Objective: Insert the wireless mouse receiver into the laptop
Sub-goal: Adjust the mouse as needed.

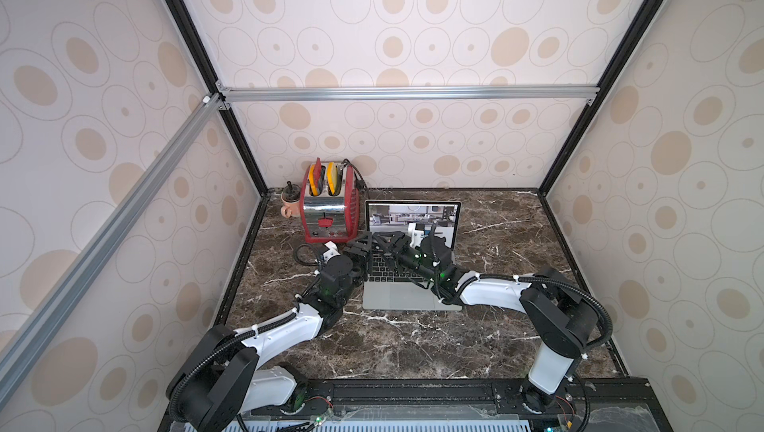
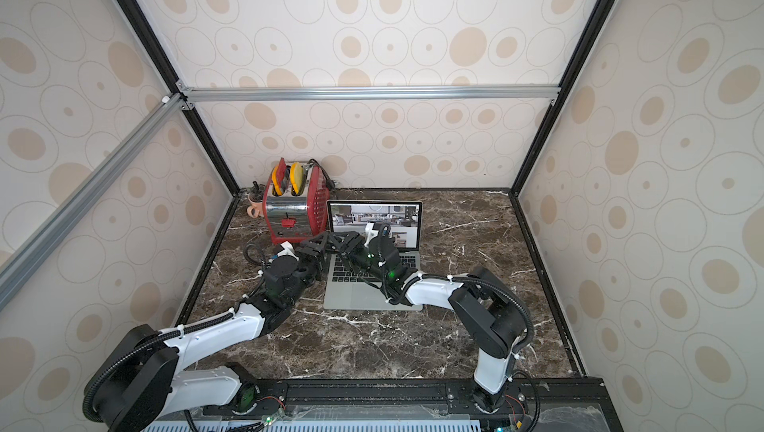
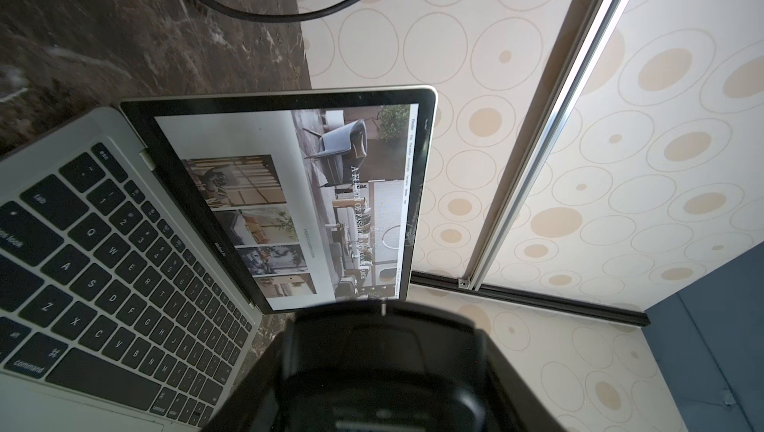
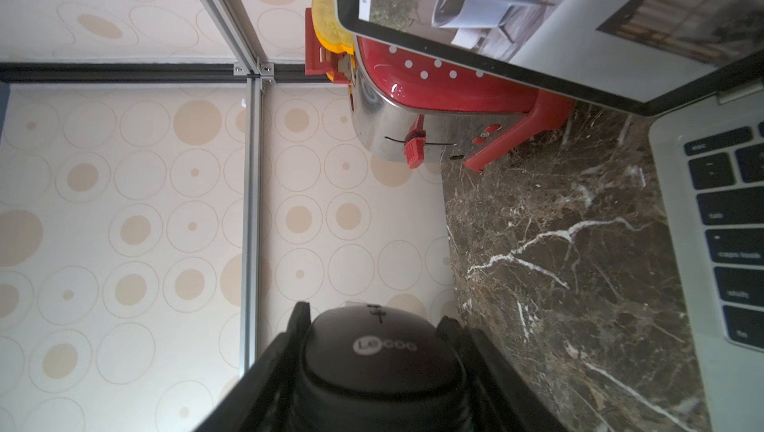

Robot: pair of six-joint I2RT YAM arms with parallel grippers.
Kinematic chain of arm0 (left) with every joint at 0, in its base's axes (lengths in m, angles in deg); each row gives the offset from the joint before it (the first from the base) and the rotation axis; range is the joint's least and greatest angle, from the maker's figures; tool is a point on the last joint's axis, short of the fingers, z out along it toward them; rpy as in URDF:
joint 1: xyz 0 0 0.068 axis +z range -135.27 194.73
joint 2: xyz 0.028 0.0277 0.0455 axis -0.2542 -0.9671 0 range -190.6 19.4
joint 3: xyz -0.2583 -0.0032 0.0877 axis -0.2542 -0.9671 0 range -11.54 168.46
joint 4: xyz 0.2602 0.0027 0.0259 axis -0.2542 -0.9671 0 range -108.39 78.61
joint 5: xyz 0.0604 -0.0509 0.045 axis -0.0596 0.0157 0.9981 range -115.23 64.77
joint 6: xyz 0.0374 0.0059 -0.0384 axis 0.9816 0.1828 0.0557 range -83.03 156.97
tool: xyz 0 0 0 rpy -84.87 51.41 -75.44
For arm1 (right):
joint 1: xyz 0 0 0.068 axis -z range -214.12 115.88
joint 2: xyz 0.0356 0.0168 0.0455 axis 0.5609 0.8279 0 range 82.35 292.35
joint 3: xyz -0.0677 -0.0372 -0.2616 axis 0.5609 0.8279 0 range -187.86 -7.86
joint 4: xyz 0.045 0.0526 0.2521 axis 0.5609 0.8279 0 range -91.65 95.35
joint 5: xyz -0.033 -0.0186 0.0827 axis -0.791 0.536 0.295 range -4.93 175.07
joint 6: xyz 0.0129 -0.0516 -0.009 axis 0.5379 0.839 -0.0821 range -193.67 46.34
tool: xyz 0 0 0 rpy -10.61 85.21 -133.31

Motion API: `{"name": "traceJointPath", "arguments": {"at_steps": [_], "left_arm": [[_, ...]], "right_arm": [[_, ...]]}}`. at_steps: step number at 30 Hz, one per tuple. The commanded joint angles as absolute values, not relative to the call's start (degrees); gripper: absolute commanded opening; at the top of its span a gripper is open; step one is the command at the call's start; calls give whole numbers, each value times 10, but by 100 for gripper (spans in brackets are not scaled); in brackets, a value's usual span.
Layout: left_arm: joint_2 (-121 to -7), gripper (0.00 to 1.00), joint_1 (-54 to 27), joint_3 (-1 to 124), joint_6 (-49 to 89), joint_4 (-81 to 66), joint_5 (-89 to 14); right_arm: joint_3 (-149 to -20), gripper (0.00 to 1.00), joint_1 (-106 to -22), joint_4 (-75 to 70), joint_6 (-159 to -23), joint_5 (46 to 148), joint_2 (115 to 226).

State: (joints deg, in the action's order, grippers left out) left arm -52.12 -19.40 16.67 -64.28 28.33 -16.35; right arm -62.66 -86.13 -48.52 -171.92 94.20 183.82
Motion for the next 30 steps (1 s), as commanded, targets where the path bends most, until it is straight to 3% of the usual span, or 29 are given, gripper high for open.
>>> {"name": "traceJointPath", "arguments": {"at_steps": [1, 5, 7, 10, 12, 13, 16, 19, 23, 26, 28, 30], "left_arm": [[-511, 0, -200, 169, -649, 282, -166], [-509, 7, -202, 174, -642, 267, -171], [-507, 19, -202, 176, -638, 260, -174], [-494, 47, -203, 169, -635, 248, -172], [-468, 82, -199, 149, -636, 239, -158], [-454, 90, -193, 137, -631, 239, -157], [-422, 86, -143, 96, -612, 249, -204], [-396, 94, -76, 73, -572, 267, -294], [-369, 97, 6, 151, -414, 128, -459], [-368, 98, 16, 233, -262, 10, -549], [-368, 99, 16, 256, -192, 11, -623], [-372, 99, 17, 269, -165, 24, -698]], "right_arm": [[-636, 51, -864, -483, -1739, 941, 1846], [-635, 41, -864, -450, -1731, 938, 1832], [-636, 39, -863, -428, -1722, 939, 1823], [-637, 36, -851, -387, -1697, 960, 1802], [-634, 32, -830, -338, -1657, 990, 1782], [-631, 30, -821, -319, -1639, 1002, 1773], [-641, 28, -789, -248, -1557, 1067, 1754], [-650, 26, -764, -194, -1473, 1121, 1738], [-719, 21, -726, -37, -1267, 1245, 1720], [-775, 19, -707, 115, -1092, 1293, 1696], [-797, 10, -699, 177, -1006, 1331, 1685], [-819, 9, -691, 240, -942, 1363, 1680]]}}
